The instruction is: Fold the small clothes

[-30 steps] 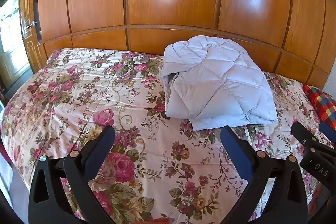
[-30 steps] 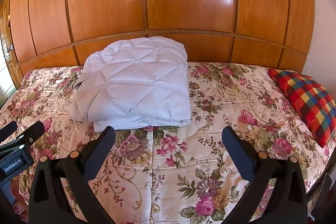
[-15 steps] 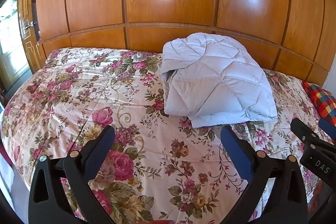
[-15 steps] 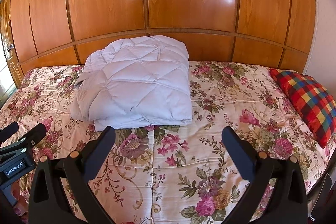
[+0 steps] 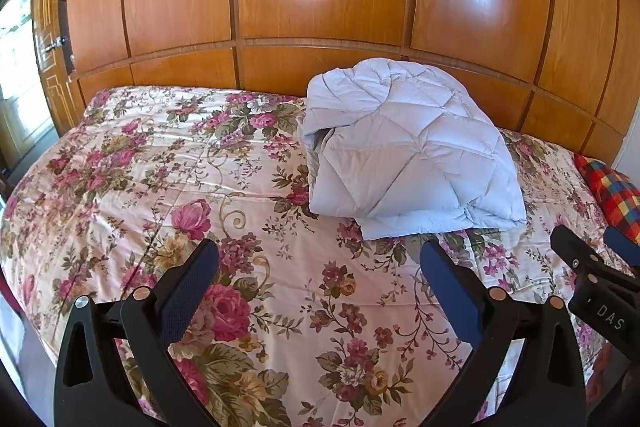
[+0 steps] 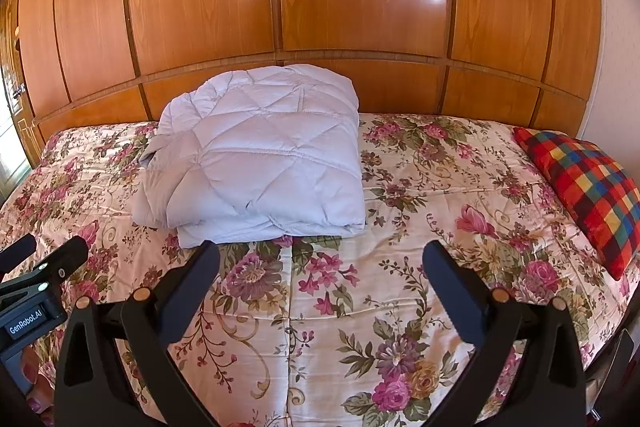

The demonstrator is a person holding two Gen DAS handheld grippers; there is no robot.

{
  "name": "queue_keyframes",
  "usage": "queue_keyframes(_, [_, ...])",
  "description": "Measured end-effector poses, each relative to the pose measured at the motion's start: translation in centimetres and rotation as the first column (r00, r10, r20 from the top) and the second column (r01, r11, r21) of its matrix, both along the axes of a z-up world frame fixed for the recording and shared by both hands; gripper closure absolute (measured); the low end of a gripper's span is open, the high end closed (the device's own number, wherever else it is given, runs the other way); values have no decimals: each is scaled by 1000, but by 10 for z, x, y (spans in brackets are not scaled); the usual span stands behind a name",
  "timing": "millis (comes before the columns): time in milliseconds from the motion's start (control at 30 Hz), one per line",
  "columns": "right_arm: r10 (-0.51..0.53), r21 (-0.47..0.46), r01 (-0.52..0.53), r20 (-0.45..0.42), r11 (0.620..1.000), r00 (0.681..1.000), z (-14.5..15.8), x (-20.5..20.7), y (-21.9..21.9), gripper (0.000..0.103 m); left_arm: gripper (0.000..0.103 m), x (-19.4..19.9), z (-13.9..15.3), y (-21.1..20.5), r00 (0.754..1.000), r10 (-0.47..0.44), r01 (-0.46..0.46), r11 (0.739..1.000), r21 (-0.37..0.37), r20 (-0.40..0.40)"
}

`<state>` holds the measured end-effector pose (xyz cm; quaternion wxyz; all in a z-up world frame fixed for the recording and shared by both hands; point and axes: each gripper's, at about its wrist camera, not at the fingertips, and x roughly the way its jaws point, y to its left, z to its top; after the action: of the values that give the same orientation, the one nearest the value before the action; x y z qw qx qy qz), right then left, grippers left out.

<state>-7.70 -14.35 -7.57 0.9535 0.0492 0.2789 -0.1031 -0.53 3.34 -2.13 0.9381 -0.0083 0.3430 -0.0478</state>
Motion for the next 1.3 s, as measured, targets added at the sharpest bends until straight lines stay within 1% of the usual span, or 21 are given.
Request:
queue_keyframes(400, [3,4,-3,-3,1000,1000,0,1,-1,2,3,1,-3,0,1000,-1,1,1000,-7,-13])
queue_keyframes(500, [5,6,-5,-8,1000,1000,0,2,-1,2,3,0,-4,1,1000,11,-11,1000,-3,-11])
queue_keyframes(667, [8,7,-8,-12,1000,1000,-1,2,-2,2,3,2,-6,1,1000,5,-5,1000,8,-20])
queue_keyframes(1300, [14,7,-13,-23,1000,1000,-3,4,-1,2,3,4,-10,1,999,-8,8,1000,9,-37])
